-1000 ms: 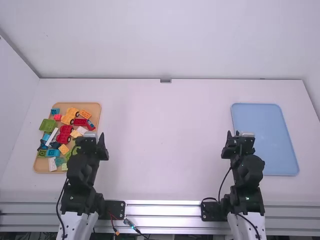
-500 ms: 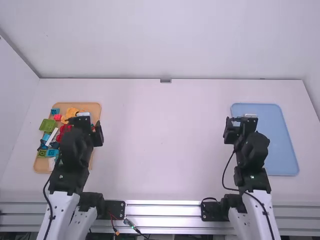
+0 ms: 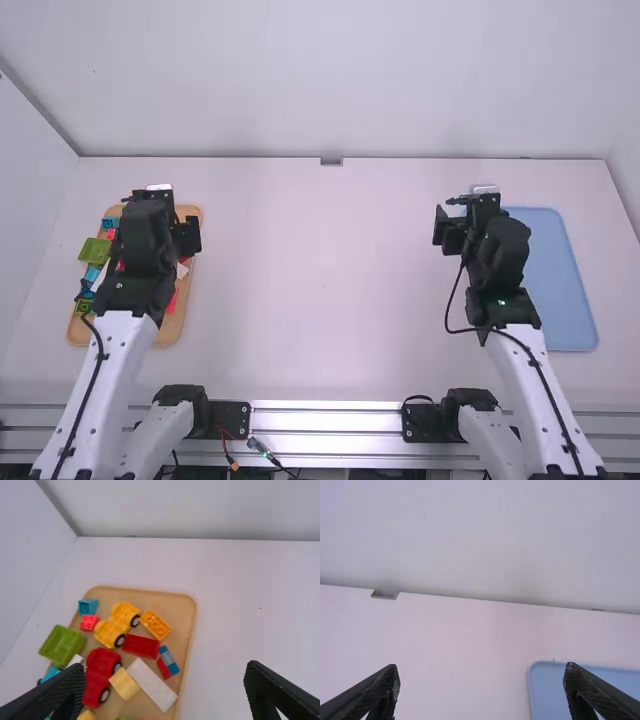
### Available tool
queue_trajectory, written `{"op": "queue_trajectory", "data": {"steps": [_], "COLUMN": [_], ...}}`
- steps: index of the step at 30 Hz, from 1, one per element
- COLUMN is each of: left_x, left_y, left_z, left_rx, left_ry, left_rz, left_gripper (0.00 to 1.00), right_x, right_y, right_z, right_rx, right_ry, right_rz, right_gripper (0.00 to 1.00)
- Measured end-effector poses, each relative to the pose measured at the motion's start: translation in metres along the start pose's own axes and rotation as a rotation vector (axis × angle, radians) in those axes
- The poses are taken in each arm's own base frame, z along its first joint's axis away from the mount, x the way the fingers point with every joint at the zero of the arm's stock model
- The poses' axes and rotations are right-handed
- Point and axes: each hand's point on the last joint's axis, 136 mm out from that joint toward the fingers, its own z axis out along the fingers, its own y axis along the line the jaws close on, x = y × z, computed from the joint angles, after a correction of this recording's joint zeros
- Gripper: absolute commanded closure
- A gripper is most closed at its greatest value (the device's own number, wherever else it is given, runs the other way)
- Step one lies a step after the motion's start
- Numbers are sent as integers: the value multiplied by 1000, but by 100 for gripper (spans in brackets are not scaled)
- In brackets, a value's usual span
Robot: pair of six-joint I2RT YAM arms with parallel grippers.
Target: Assemble lego blocks to make yellow taxi
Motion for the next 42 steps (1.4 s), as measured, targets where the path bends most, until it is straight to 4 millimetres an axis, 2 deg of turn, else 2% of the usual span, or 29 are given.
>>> {"op": "queue_trajectory", "data": {"steps": [4, 8, 14, 18, 22, 24, 28, 30, 34, 36, 42], "left_x": [1, 1, 2, 12, 23, 28, 35, 45, 61, 67, 88], "left_y": [21, 41, 97, 119, 122, 120, 123, 128, 131, 134, 131], "left_z": [18, 37, 76, 101, 124, 144, 168, 181, 194, 206, 222], "left_rx": [-21, 46, 97, 154, 233, 294, 325, 326, 341, 337, 348], "left_ry": [92, 191, 400, 550, 654, 690, 719, 748, 780, 774, 768], "left_rz": [16, 44, 16, 54, 142, 217, 303, 363, 451, 498, 555], "left_gripper": [8, 4, 1, 1, 1, 1, 1, 1, 1, 7, 9], "right_x": [-4, -10, -16, -21, -24, -25, -25, -25, -27, -31, -32], "right_y": [0, -1, -2, -3, -3, -3, -1, 3, 10, 14, 25], "right_z": [11, 21, 31, 33, 33, 33, 33, 33, 33, 33, 33], "right_rx": [-5, -4, -3, -1, 1, 0, -5, -15, -30, -39, -63], "right_ry": [11, 8, 3, -11, -23, -24, -24, -26, -33, -47, -52], "right_rz": [-20, -30, -43, -46, -46, -47, -48, -49, -57, -61, -81], "right_gripper": [8, 4, 1, 1, 1, 1, 1, 1, 1, 1, 1]}}
